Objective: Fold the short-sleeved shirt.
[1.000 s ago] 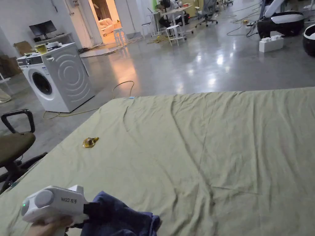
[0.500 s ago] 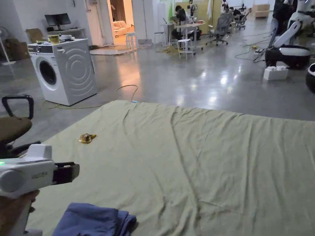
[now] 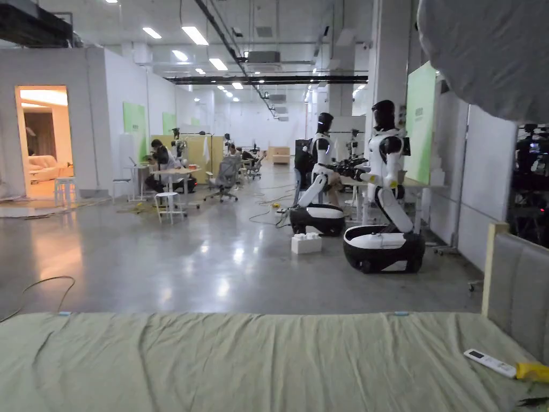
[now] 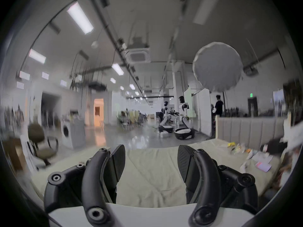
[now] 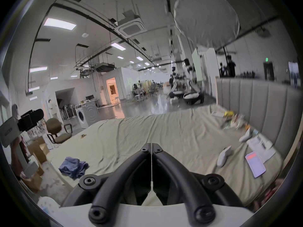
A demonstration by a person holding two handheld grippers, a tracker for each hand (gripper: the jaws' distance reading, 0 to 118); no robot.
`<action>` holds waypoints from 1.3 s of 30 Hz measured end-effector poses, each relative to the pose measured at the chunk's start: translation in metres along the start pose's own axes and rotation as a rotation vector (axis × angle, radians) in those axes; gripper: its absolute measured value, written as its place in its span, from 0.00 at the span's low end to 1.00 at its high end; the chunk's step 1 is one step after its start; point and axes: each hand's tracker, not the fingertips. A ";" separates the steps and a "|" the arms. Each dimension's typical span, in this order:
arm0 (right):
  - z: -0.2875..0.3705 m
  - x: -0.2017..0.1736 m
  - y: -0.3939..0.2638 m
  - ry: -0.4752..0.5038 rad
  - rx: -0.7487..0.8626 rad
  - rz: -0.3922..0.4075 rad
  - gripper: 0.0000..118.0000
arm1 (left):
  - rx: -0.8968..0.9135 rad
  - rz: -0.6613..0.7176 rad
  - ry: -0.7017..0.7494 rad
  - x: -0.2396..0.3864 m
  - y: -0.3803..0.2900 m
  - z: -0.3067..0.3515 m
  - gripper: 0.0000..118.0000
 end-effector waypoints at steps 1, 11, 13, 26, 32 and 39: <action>0.007 -0.002 0.004 -0.018 0.023 0.024 0.01 | -0.026 -0.030 0.024 0.020 0.001 -0.008 0.57; 0.013 -0.010 0.006 0.016 0.102 0.058 0.00 | -0.069 0.082 0.042 -0.013 0.022 -0.011 0.11; 0.012 -0.012 0.003 0.009 0.105 0.051 0.00 | -0.095 0.083 0.020 -0.017 0.023 -0.011 0.06; 0.010 -0.008 0.004 -0.007 0.120 0.023 0.00 | -0.149 0.031 -0.047 0.011 0.024 -0.022 0.01; 0.010 -0.007 0.005 0.019 0.107 -0.014 0.01 | -0.162 0.120 -0.096 -0.027 0.041 -0.020 0.01; 0.010 -0.008 0.006 0.023 0.101 -0.020 0.00 | -0.180 0.114 -0.074 -0.027 0.043 -0.031 0.01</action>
